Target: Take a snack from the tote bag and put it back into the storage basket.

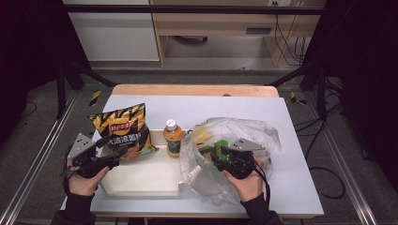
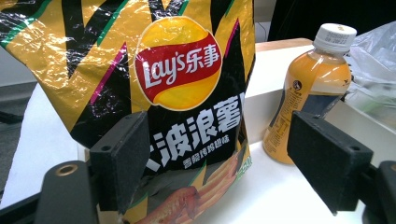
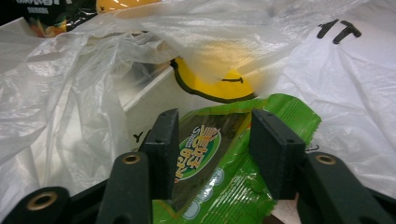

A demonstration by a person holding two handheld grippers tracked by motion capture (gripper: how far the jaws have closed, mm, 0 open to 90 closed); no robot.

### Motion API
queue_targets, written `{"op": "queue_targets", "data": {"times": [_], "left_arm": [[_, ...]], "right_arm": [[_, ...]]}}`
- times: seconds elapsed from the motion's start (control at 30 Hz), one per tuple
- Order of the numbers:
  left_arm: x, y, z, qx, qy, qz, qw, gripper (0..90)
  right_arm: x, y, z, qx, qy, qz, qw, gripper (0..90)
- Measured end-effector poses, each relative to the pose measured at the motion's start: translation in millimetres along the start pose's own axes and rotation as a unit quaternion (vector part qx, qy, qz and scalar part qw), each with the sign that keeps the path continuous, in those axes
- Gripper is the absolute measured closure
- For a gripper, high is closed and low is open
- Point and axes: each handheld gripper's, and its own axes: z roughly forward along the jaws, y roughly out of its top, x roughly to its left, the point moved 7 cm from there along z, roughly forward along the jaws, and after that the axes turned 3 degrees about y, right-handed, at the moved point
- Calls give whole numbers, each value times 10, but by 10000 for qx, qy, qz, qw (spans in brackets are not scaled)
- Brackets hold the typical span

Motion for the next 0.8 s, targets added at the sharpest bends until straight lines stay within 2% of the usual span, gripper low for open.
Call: {"op": "queue_targets", "data": {"times": [0.1,0.2,0.3,0.4,0.63,0.73,0.8], "left_arm": [[1,2,-3,-9,6,-6,10000,207],[0,1,-5,-7,12,-1,10000,207],[-7,2,-3,-7,7,10,10000,207],[-12,1,-1,-2,7,22,10000,207],[-7,0,1,-1,6,12,10000,207],[-13,-2,5,12,4,24,10000,207],[-11,-4,6,16,3,26,10000,208]], "right_arm": [[-36,-5,-66,-137,-157,19,9998,417],[-39,-59,-144,-196,-271,71,9994,379],[-30,-153,-159,-142,-296,146,9994,359],[-31,-240,-89,19,-306,207,9993,369],[-42,-268,24,92,-250,358,9990,413],[-33,-268,60,126,-150,494,9986,475],[-25,-269,89,155,-110,487,9986,539]]}}
